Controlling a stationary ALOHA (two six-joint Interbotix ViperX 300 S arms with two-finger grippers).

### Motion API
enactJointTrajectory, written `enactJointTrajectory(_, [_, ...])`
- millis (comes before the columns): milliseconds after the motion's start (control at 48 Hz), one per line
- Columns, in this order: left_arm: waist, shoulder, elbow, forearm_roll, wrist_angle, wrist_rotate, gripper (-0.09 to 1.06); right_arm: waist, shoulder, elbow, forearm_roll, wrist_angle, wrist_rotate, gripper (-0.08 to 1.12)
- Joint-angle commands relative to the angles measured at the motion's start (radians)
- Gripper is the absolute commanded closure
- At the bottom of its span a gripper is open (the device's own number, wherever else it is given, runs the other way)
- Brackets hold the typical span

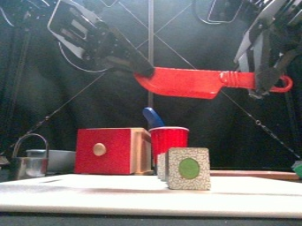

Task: Place sushi on board then cut the sushi with the knife then place the pieces on the plate
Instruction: Cut the sushi into 4 pieces

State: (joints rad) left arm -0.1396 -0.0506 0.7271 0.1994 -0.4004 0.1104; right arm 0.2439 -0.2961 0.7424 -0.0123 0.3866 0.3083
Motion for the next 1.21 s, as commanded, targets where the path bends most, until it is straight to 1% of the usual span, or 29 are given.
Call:
enactJointTrajectory(21, [0.017,-0.020,0.009,-0.003,-0.084,0.003,0.26,-0.006,-0.029,-0.020,0.006,-0.008,-0.003,0.59])
enactJointTrajectory(83, [0.017,-0.034,0.018,-0.003,-0.120,0.003,0.20,-0.006,-0.034,-0.009,0.008,-0.008,-0.003,0.59])
enactJointTrajectory(125, [0.020,-0.044,0.026,-0.009,-0.152,0.002,0.15,-0.008,-0.037,-0.002,0.012,-0.006,-0.003,0.59])
enactJointTrajectory(188, [0.025,-0.060,0.040,-0.021,-0.195,0.003,0.12,-0.008,-0.048,0.008,0.023,-0.006,0.000,0.59])
enactJointTrajectory(250, [0.032,-0.071,0.055,-0.035,-0.239,0.005,0.11,-0.008,-0.058,0.018,0.044,-0.005,0.000,0.59])
enactJointTrajectory(312, [0.040,-0.077,0.072,-0.037,-0.282,0.006,0.11,-0.008,-0.075,0.032,0.081,0.005,0.000,0.59])
enactJointTrajectory(417, [0.048,-0.078,0.086,-0.037,-0.331,0.006,0.11,-0.020,-0.115,0.071,0.181,0.052,0.008,0.59])
enactJointTrajectory(521, [0.051,-0.074,0.089,-0.035,-0.350,0.006,0.11,-0.051,-0.158,0.120,0.296,0.089,0.069,0.59])
enactJointTrajectory(625, [0.052,-0.063,0.086,-0.035,-0.356,0.006,0.11,-0.071,-0.204,0.161,0.374,0.115,0.176,0.59])
enactJointTrajectory(729, [0.052,-0.054,0.081,-0.029,-0.357,0.008,0.11,-0.078,-0.241,0.176,0.413,0.129,0.299,0.59])
enactJointTrajectory(833, [0.052,-0.046,0.081,-0.031,-0.359,0.015,0.11,-0.072,-0.255,0.187,0.428,0.132,0.456,0.59])
enactJointTrajectory(1021, [0.052,-0.041,0.089,-0.032,-0.359,0.032,0.11,-0.026,-0.232,0.209,0.390,0.133,0.788,0.58])
enactJointTrajectory(1208, [0.052,-0.038,0.089,-0.032,-0.359,0.037,0.11,-0.002,-0.221,0.224,0.261,0.132,1.043,0.58])
